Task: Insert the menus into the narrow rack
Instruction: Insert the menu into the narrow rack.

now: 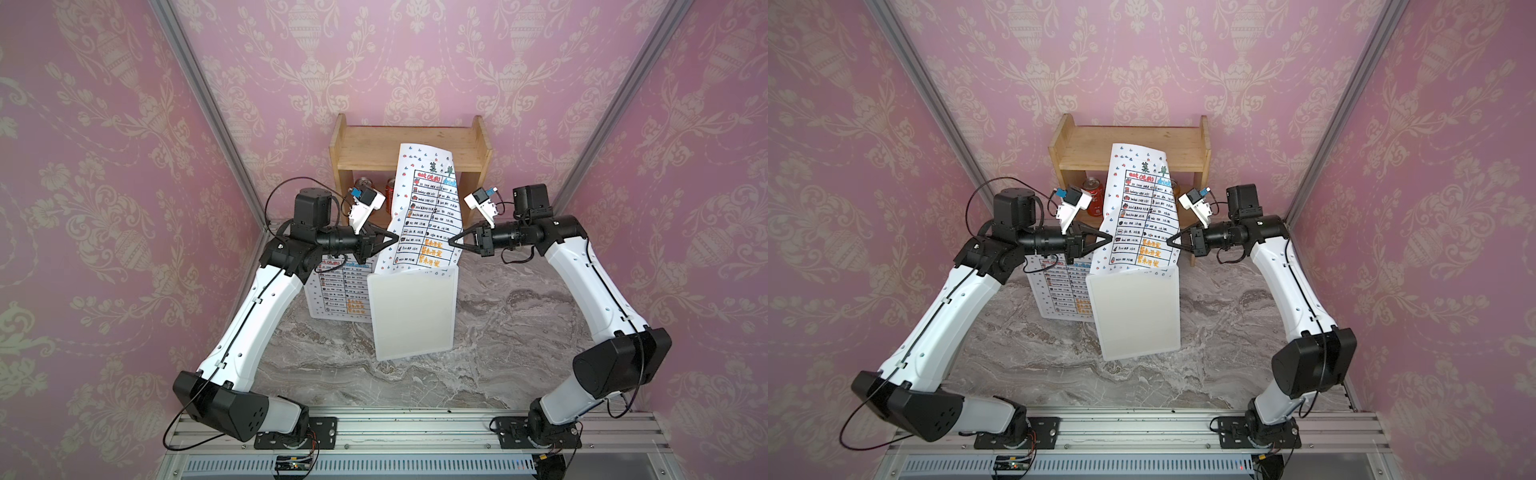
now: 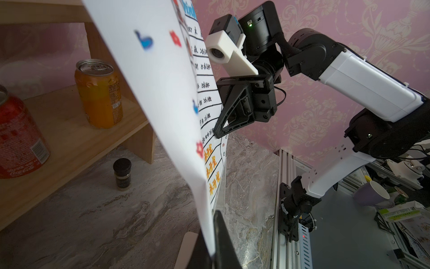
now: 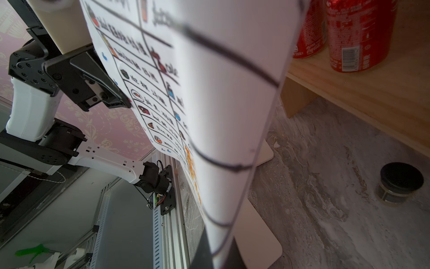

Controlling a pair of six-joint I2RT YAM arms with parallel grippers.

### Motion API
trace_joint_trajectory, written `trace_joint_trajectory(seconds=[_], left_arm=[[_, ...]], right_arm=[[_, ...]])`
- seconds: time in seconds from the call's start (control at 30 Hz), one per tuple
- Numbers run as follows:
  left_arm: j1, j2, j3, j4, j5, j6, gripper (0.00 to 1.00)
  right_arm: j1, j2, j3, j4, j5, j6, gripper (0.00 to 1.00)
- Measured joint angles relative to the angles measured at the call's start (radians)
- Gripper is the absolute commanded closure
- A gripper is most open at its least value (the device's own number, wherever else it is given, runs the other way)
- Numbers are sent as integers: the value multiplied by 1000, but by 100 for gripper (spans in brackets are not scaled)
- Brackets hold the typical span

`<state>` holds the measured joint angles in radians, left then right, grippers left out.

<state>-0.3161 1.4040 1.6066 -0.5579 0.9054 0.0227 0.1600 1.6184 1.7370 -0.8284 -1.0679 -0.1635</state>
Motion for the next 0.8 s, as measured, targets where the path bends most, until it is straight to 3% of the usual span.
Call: trace_joint_trajectory(seconds=[0.8], left_arm=[[12, -83, -123, -11, -85, 59, 92]], right_arm=[[39, 31, 44, -76, 26, -51, 92]])
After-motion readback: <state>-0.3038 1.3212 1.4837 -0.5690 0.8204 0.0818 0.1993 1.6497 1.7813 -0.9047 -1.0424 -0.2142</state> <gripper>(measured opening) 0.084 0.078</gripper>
